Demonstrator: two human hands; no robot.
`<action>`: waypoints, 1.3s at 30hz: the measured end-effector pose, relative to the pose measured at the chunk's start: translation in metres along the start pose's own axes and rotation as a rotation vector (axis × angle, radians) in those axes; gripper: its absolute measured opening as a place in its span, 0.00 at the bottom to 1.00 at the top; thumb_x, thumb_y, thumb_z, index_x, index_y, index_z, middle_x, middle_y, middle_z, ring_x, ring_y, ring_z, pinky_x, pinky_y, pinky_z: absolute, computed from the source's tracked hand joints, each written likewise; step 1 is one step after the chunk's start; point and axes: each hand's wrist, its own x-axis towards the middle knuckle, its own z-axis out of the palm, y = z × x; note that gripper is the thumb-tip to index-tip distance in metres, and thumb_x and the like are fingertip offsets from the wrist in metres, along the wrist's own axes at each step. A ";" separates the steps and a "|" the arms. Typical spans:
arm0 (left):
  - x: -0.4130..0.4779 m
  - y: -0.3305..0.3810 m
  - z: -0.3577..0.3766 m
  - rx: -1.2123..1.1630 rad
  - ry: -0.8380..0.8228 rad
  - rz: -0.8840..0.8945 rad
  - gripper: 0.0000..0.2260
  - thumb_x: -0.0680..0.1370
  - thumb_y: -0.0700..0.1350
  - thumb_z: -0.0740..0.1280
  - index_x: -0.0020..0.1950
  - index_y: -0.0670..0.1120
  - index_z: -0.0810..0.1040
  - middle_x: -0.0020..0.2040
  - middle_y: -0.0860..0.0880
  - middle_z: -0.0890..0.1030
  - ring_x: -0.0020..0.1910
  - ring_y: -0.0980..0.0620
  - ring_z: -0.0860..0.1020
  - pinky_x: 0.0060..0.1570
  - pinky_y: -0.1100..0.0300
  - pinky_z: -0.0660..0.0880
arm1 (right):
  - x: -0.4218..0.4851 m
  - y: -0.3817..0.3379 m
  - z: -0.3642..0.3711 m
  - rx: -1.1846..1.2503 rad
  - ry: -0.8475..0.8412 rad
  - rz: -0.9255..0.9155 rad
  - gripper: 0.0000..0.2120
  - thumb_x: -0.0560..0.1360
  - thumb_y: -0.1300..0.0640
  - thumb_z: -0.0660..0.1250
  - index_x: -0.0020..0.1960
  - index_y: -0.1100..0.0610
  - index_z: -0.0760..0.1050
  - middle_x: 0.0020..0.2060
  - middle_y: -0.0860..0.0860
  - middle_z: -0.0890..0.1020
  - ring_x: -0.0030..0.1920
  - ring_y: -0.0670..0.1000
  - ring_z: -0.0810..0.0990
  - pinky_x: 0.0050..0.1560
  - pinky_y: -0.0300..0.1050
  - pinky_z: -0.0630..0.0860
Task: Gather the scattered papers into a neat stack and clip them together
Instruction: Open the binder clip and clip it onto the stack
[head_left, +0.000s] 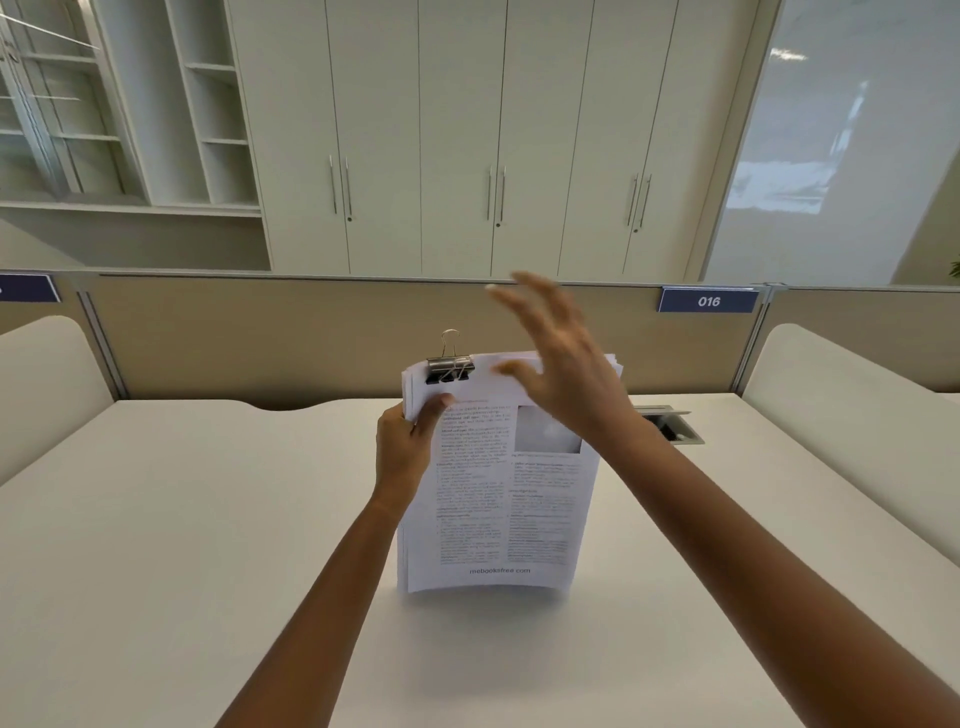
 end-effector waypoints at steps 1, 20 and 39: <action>0.002 0.001 -0.001 -0.022 0.012 -0.027 0.13 0.76 0.43 0.65 0.32 0.47 0.70 0.26 0.51 0.68 0.21 0.59 0.69 0.22 0.74 0.62 | -0.006 0.008 0.000 -0.012 0.151 0.023 0.30 0.69 0.61 0.72 0.68 0.61 0.66 0.68 0.63 0.66 0.69 0.62 0.64 0.68 0.45 0.61; 0.040 0.009 -0.013 -0.253 0.061 -0.336 0.13 0.74 0.50 0.66 0.48 0.40 0.75 0.40 0.48 0.79 0.39 0.50 0.79 0.37 0.59 0.76 | -0.147 0.090 0.077 0.742 -0.156 0.918 0.05 0.76 0.63 0.63 0.46 0.56 0.77 0.46 0.57 0.83 0.40 0.55 0.82 0.43 0.47 0.79; 0.003 -0.125 -0.036 0.232 -0.060 -0.704 0.10 0.77 0.34 0.61 0.56 0.32 0.76 0.59 0.37 0.78 0.50 0.41 0.76 0.49 0.53 0.73 | -0.103 0.075 0.184 0.625 -0.112 1.172 0.10 0.76 0.61 0.62 0.54 0.65 0.76 0.53 0.60 0.81 0.45 0.57 0.79 0.46 0.46 0.74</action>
